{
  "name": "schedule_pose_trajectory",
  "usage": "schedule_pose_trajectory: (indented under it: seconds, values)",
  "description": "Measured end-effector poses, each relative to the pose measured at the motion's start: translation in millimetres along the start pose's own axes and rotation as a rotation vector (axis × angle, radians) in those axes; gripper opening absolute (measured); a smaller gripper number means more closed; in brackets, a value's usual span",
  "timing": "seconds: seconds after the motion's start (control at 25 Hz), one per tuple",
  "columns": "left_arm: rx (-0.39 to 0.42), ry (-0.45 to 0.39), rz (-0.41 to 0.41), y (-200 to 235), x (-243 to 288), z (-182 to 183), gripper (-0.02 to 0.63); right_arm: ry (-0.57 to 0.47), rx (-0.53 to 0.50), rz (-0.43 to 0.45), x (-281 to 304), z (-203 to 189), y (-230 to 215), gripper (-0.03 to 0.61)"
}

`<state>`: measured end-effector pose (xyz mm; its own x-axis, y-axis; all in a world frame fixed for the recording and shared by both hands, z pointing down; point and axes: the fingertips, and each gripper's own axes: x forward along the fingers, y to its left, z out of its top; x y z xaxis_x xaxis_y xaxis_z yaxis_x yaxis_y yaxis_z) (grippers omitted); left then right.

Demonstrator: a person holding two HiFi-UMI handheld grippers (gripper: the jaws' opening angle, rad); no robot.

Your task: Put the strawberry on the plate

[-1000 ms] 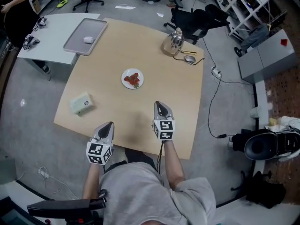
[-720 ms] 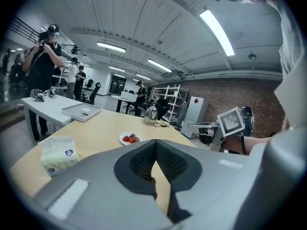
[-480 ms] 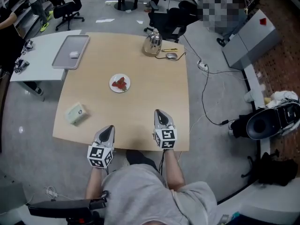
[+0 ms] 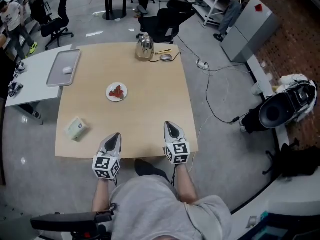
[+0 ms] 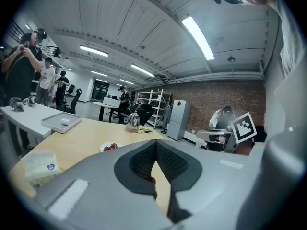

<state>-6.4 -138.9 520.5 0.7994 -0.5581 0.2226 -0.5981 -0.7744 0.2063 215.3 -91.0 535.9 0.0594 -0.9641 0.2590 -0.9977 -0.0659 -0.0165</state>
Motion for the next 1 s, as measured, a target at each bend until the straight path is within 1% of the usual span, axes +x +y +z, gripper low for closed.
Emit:
schedule_pose_trajectory:
  seconds: [0.16, 0.32, 0.48, 0.72, 1.0]
  values:
    - [0.019, -0.011, -0.021, -11.1, -2.4, 2.8, 0.02, -0.005, -0.005, -0.03, -21.5, -5.1, -3.2, 0.006]
    - [0.029, -0.014, -0.026, -17.0, -8.7, 0.3, 0.02, -0.018, -0.005, -0.042, -41.6, -8.5, -0.7, 0.006]
    - [0.039, -0.017, -0.019, -22.3, -17.1, -3.1, 0.02, -0.04, 0.0, -0.036, -60.5, -11.5, 4.4, 0.006]
    - [0.046, -0.015, -0.011, -28.5, -29.4, -5.3, 0.02, -0.04, 0.013, -0.024, -85.8, -21.3, 13.7, 0.006]
    - [0.061, -0.011, -0.013, -36.5, -38.0, -11.0, 0.02, -0.052, 0.019, -0.023, -98.4, -28.0, 16.7, 0.006]
